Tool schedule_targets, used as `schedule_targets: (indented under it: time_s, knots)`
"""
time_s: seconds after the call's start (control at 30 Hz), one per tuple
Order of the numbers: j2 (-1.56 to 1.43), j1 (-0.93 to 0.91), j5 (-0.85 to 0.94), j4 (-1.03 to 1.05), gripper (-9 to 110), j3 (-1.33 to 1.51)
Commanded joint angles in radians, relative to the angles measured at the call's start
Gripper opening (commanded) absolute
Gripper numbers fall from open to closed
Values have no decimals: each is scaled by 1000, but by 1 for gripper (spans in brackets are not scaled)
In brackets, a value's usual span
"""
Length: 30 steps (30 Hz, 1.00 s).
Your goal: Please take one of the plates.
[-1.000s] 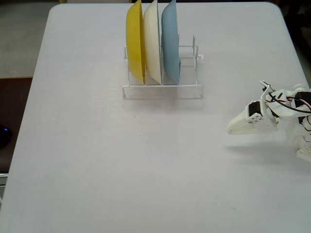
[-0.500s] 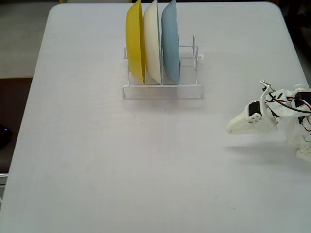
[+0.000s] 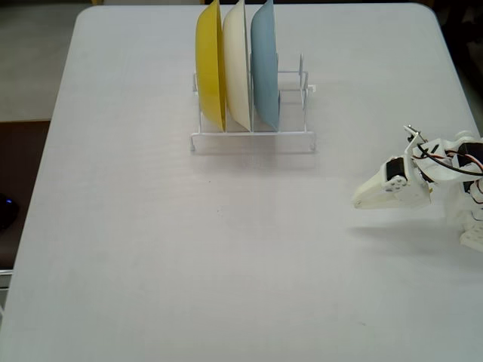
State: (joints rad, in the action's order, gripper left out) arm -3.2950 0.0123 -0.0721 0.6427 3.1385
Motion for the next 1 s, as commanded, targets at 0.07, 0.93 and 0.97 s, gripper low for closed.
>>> schedule_targets:
  time_s: [0.07, 0.93, 0.97]
  knots:
    - [-14, 5, 2, 0, 0, -2]
    - [-14, 5, -28, 0, 0, -2]
    - [-14, 5, -28, 0, 0, -2]
